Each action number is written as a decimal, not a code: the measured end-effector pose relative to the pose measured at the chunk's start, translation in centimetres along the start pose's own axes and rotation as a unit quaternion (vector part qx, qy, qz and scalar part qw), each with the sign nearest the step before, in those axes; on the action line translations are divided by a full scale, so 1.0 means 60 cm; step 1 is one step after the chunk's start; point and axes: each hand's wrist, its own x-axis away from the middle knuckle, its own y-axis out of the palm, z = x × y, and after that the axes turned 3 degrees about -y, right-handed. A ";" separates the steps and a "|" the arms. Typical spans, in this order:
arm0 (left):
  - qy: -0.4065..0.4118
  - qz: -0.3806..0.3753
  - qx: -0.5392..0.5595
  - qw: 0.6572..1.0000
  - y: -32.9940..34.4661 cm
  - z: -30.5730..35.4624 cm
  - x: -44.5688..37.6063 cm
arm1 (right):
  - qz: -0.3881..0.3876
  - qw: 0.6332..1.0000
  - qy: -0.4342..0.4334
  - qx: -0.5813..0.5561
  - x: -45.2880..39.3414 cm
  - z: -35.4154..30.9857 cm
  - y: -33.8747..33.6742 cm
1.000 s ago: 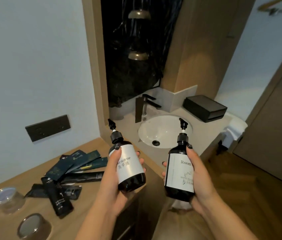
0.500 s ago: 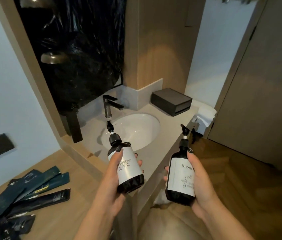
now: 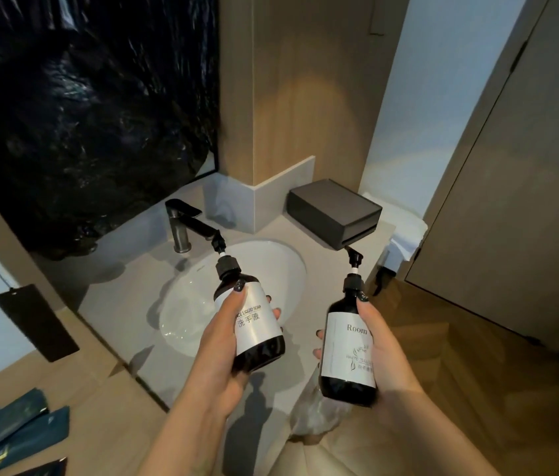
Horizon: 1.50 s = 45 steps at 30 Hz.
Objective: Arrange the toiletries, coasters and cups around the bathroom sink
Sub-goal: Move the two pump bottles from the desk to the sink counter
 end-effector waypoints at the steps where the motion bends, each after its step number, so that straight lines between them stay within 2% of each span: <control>1: 0.003 0.002 -0.005 1.000 0.007 0.004 -0.016 | -0.002 1.000 0.000 -0.001 -0.016 -0.008 0.002; 8: 0.014 0.022 -0.010 1.000 0.050 0.013 -0.102 | -0.027 0.999 0.000 0.038 -0.120 -0.063 0.007; 13: 0.040 0.075 0.013 0.996 0.085 0.000 -0.166 | -0.069 0.994 0.011 0.080 -0.208 -0.104 -0.003; 20: 0.111 0.147 0.070 0.980 0.151 -0.016 -0.228 | -0.179 0.974 0.041 0.133 -0.333 -0.184 -0.017; 26: 0.143 0.196 0.115 0.963 0.170 -0.022 -0.241 | -0.248 0.958 0.074 0.125 -0.408 -0.218 0.009; 35: 0.179 0.298 0.070 0.935 0.101 0.017 -0.267 | -0.307 0.930 0.100 0.173 -0.468 -0.180 0.094; 40: 0.187 0.404 0.011 0.896 0.022 0.064 -0.303 | -0.340 0.912 0.103 0.205 -0.480 -0.154 0.157; 45: 0.220 0.459 -0.088 0.856 -0.077 0.116 -0.342 | -0.356 0.899 0.100 0.234 -0.494 -0.134 0.217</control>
